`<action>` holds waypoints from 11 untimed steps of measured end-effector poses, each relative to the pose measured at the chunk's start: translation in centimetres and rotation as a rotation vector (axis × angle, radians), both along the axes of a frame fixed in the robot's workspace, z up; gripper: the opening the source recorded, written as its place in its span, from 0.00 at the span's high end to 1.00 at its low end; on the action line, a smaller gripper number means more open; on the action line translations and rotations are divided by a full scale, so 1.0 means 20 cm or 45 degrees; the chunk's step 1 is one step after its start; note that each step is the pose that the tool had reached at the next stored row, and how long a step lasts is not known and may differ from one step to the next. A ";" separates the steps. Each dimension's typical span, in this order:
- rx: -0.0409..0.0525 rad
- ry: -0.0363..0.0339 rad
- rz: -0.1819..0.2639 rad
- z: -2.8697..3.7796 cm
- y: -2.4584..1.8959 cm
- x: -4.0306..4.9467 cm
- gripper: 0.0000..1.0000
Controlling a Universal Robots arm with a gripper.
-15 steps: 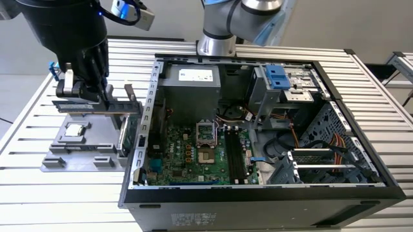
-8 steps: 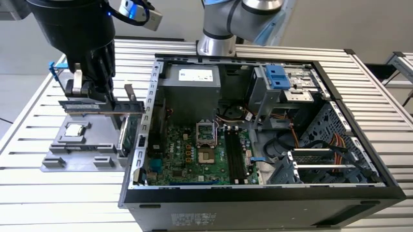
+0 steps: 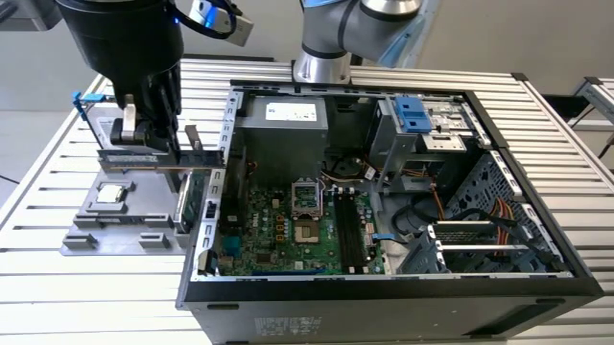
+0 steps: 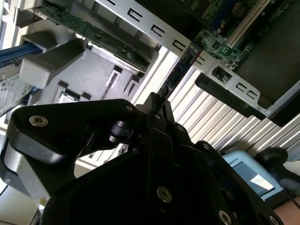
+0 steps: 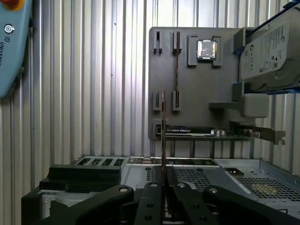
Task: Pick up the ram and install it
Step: 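Pick up the ram and move it above insertion slot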
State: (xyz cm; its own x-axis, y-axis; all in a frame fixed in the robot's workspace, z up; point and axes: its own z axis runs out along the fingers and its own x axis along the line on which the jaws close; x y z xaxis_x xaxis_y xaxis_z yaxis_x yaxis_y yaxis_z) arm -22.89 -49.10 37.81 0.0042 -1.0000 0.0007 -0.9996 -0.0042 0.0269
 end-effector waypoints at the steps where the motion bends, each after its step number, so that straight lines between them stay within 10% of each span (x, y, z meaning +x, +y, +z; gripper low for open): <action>1: 0.000 0.0001 0.000 0.000 0.000 0.006 1.00; 11: 0.000 0.0000 0.000 0.000 0.000 0.071 1.00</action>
State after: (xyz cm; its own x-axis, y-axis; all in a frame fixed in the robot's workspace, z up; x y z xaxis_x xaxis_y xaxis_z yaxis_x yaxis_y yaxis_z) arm -21.47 -49.10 37.81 0.0042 -1.0000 0.0007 -0.9996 -0.0042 0.0270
